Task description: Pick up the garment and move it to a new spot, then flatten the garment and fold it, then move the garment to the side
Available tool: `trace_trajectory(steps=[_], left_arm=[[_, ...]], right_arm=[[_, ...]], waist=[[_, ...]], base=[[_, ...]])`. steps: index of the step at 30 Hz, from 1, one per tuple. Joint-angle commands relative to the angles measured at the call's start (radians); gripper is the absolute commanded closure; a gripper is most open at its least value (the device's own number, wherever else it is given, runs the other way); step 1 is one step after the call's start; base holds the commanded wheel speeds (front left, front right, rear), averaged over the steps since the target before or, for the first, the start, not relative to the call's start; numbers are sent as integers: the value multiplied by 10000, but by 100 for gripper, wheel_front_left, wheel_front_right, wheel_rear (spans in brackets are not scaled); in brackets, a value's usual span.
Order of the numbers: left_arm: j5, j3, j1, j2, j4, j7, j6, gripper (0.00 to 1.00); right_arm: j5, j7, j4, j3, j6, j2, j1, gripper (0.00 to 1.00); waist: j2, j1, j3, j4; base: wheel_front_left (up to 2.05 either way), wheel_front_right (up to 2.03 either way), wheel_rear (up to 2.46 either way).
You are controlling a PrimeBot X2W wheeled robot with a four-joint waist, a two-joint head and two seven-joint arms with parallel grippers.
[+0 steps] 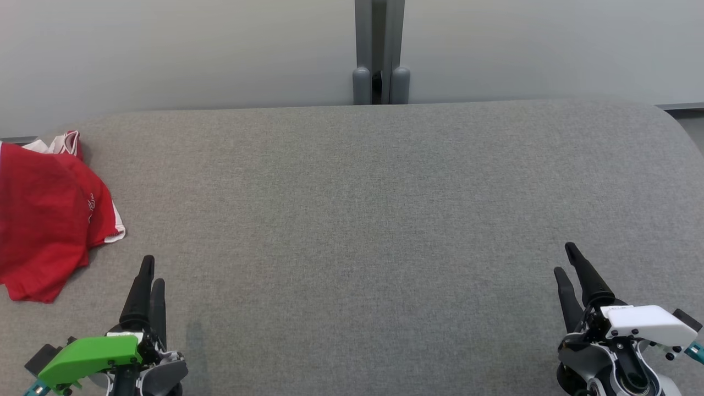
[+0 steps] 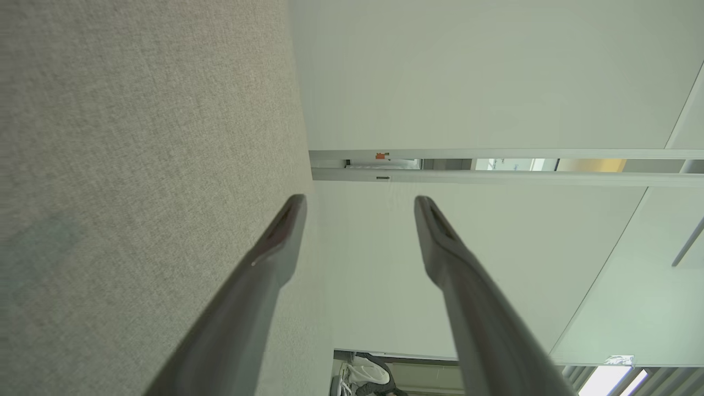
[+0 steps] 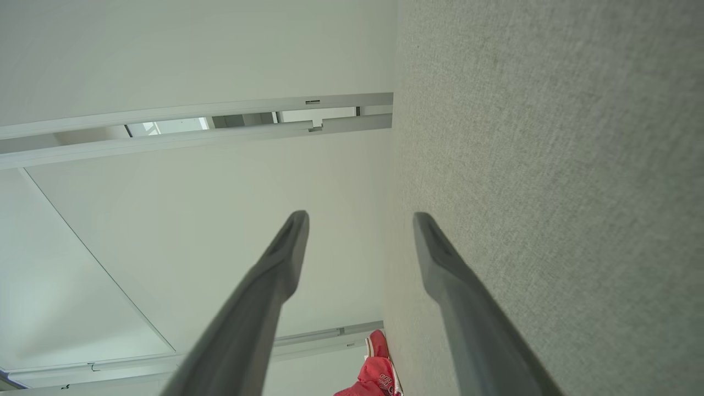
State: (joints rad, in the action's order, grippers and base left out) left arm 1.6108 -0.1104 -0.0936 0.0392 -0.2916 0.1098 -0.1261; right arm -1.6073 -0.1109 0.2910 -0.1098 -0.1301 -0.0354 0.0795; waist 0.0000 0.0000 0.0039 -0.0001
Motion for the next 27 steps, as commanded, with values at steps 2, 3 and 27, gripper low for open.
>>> trace_trajectory(steps=[2, 3, 27], left_arm=[[-198, 17, -166, 77, 161, -187, -5, 0], [-280, 32, -177, 99, 151, -246, -5, 0], [-4555, -21, -285, 277, -172, -1313, -21, 0]], right_arm=[[138, 171, -227, 76, -2, -84, 200, 0], [196, 235, -236, 111, -2, -107, 218, 0], [3912, 1325, 47, 689, -4, -275, 702, 0]], waist=[[0, 0, 7, 1], [0, 0, 13, 0], [0, 0, 161, 5]], base=[[0, 0, 0], [0, 0, 0], [0, 0, 0]])
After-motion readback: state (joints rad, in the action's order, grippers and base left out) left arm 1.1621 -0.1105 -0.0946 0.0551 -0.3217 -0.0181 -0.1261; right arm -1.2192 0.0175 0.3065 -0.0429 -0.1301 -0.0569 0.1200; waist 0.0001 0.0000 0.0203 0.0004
